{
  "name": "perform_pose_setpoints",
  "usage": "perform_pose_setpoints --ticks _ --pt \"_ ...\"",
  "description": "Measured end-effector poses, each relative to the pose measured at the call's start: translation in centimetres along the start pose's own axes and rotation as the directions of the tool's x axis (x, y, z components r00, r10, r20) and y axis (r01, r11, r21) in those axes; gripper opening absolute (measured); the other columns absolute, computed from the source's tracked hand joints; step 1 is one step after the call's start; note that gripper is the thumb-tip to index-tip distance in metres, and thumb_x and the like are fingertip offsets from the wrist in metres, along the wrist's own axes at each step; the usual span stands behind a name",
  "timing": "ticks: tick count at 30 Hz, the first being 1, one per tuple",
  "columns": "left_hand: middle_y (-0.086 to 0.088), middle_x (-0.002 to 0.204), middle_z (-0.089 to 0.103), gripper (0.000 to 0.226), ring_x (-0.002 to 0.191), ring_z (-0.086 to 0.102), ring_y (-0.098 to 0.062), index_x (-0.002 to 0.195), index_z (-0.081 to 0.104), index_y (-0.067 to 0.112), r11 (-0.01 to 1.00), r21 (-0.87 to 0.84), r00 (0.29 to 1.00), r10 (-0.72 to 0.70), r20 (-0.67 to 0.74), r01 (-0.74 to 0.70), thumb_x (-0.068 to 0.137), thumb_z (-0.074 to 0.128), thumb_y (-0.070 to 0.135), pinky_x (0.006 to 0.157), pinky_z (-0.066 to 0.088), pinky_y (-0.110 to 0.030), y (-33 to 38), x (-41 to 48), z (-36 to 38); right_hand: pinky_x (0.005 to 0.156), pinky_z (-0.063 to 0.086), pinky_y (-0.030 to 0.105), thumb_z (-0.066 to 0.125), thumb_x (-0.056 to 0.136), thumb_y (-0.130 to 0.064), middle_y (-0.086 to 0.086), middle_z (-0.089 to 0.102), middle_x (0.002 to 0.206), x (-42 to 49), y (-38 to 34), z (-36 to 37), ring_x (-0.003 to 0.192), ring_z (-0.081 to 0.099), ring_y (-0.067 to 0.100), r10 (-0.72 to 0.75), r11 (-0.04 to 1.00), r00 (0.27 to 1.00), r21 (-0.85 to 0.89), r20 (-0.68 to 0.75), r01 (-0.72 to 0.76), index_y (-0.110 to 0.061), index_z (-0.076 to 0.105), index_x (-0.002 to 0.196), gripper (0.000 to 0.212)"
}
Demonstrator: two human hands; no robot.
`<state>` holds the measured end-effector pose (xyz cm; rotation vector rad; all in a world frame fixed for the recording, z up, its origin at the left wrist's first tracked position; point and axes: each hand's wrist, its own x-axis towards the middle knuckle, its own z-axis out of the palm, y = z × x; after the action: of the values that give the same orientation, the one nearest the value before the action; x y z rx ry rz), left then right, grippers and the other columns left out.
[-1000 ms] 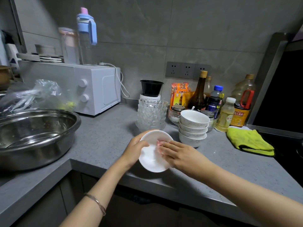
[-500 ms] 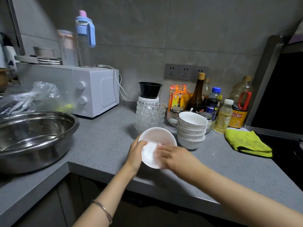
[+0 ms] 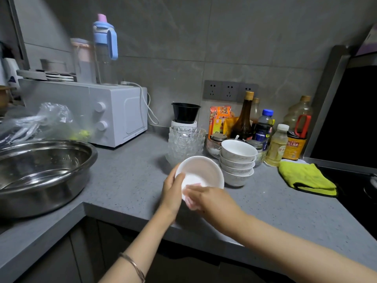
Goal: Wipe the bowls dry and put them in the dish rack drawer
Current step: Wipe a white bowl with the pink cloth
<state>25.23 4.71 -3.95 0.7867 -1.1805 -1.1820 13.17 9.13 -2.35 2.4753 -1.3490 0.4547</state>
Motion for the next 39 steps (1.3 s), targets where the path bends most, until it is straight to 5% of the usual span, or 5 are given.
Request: perform_pose_setpoints --ticks 8,18,24,31,39 --pt "-0.002 0.092 0.066 0.022 0.08 0.06 -0.008 0.109 0.061 0.01 0.996 0.033 0.988 -0.085 0.129 0.081 0.096 0.043 0.009 0.065 0.048 -0.01 0.8 1.4 -1.4 0.07 0.059 0.03 0.087 0.056 -0.023 0.003 0.073 0.091 -0.6 3.6 -0.9 0.086 0.071 0.022 -0.235 0.879 0.966 -0.401 0.108 0.258 -0.014 0.076 0.08 0.028" --pt "-0.01 0.107 0.066 0.032 0.098 0.063 -0.02 0.124 0.056 0.009 0.988 -0.035 0.986 -0.147 0.075 0.15 0.099 0.037 0.018 0.084 0.05 -0.022 -1.0 0.2 0.3 0.076 0.047 0.035 0.065 0.085 -0.028 -0.002 0.067 0.1 -0.1 -1.5 -1.3 0.086 0.059 0.019 0.193 0.916 0.979 0.347 0.062 -0.203 -0.02 0.059 0.109 0.027" --pt "-0.003 0.114 0.062 0.029 0.097 0.06 -0.005 0.122 0.055 0.008 0.994 0.109 0.955 -0.018 0.295 -0.015 0.1 0.036 0.008 0.079 0.045 -0.006 0.8 1.3 -1.7 0.108 0.032 0.04 0.066 0.068 -0.038 0.001 0.065 0.123 -1.3 4.7 -3.4 0.119 0.058 0.02 -0.192 0.824 0.938 -0.473 0.287 0.313 -0.019 0.071 0.109 0.046" --pt "-0.001 0.116 0.069 0.035 0.106 0.064 -0.012 0.12 0.062 0.018 0.98 0.198 0.856 -0.13 0.5 0.033 0.1 0.036 0.029 0.095 0.046 -0.023 2.1 2.1 -1.5 0.117 0.004 0.032 0.082 0.055 -0.016 -0.011 0.051 0.138 -0.2 5.5 -6.3 0.127 0.047 0.004 -0.186 0.714 0.904 -0.579 0.384 0.393 -0.023 0.046 0.132 0.085" --pt "0.002 0.094 0.07 0.026 0.085 0.064 -0.006 0.101 0.067 0.02 0.992 0.125 0.949 -0.017 0.314 -0.023 0.1 0.041 0.02 0.079 0.05 -0.018 1.7 2.0 -0.8 0.11 0.036 0.034 0.067 0.078 -0.047 0.013 0.041 0.147 -2.4 0.7 -3.3 0.133 0.043 0.027 -0.075 0.974 0.934 -0.176 0.35 0.144 -0.005 0.04 0.141 0.081"
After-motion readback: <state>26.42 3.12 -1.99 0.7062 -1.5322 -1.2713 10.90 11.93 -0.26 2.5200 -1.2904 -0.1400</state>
